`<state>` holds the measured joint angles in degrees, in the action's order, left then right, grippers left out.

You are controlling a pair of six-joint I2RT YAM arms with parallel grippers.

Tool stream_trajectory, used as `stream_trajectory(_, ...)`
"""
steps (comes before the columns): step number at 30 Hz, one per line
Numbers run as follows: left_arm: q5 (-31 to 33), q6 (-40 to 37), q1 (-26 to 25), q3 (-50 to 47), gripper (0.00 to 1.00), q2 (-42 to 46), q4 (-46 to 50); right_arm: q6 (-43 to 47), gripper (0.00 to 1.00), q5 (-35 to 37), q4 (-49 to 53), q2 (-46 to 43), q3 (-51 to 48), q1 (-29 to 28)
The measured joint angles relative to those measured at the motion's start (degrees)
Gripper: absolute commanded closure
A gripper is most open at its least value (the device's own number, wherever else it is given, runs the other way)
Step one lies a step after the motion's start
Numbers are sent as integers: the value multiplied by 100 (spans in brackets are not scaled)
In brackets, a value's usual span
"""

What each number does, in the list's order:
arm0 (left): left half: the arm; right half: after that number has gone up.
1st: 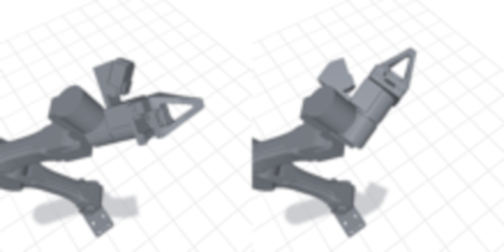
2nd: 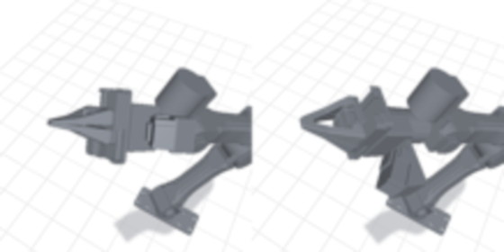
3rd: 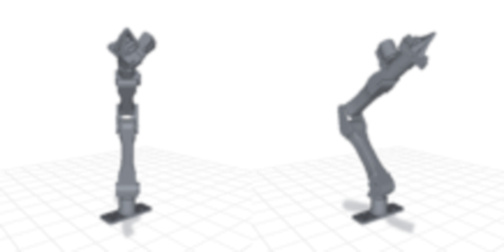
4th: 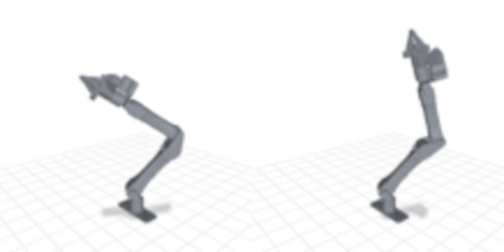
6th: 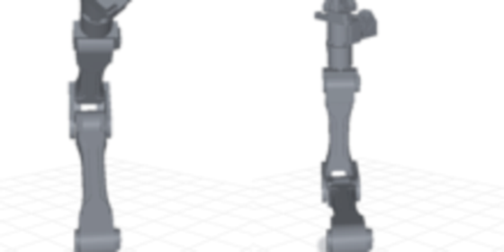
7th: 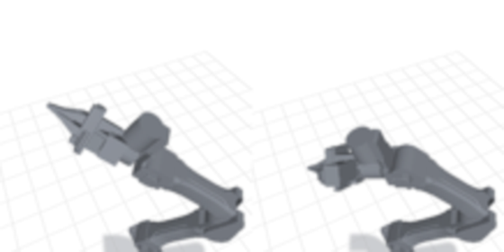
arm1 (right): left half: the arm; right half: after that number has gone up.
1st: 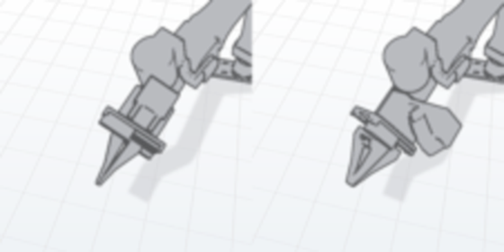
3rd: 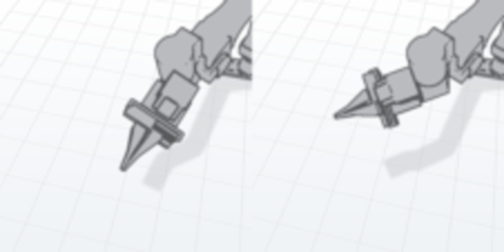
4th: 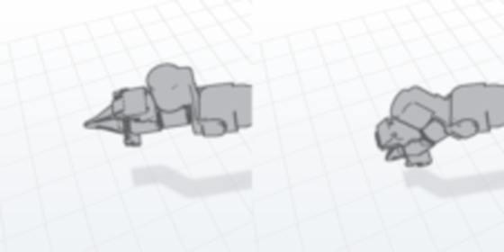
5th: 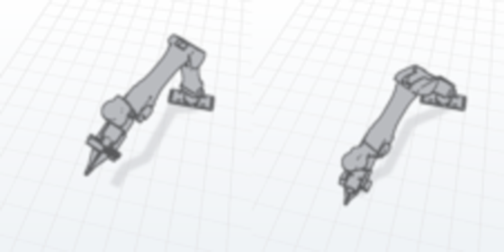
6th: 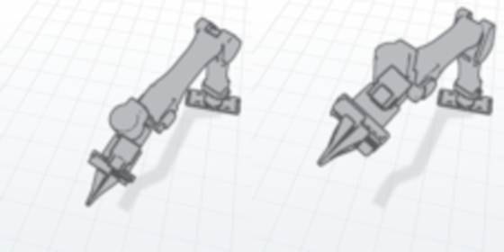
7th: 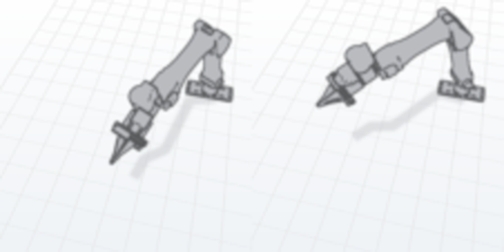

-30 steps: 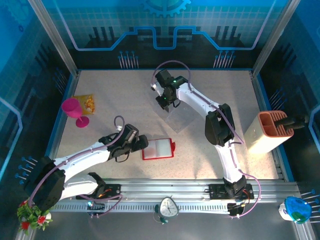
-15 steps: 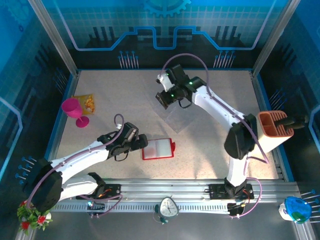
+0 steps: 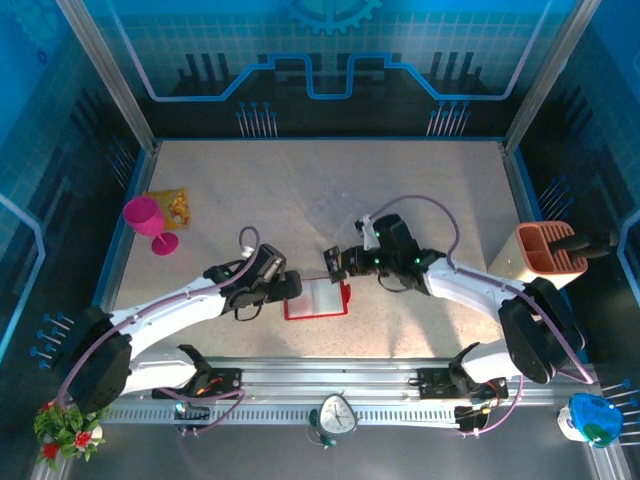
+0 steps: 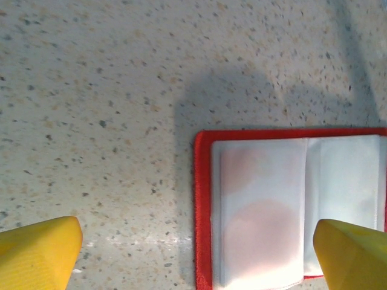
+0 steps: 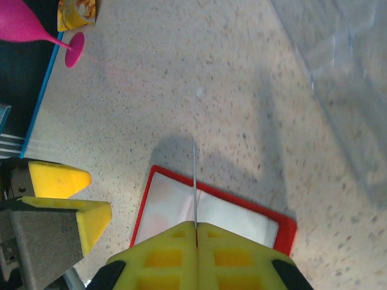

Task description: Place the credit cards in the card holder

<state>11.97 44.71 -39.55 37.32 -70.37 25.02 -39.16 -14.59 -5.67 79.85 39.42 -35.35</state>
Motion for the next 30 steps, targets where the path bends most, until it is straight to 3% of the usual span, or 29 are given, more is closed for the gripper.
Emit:
stream_trajectory(6, 203, -7, -313, 52, 1, -424, 22, -774, 100, 321, -1408, -173, -879, -553)
stream_trajectory(12, 365, -4, -450, 50, 1, -693, 15, -1259, 100, 680, -2450, -96, -1408, -695)
stream_trajectory(30, 625, 214, -575, -85, 1, -931, 87, -1766, 100, 951, -3733, 931, -1499, -1029)
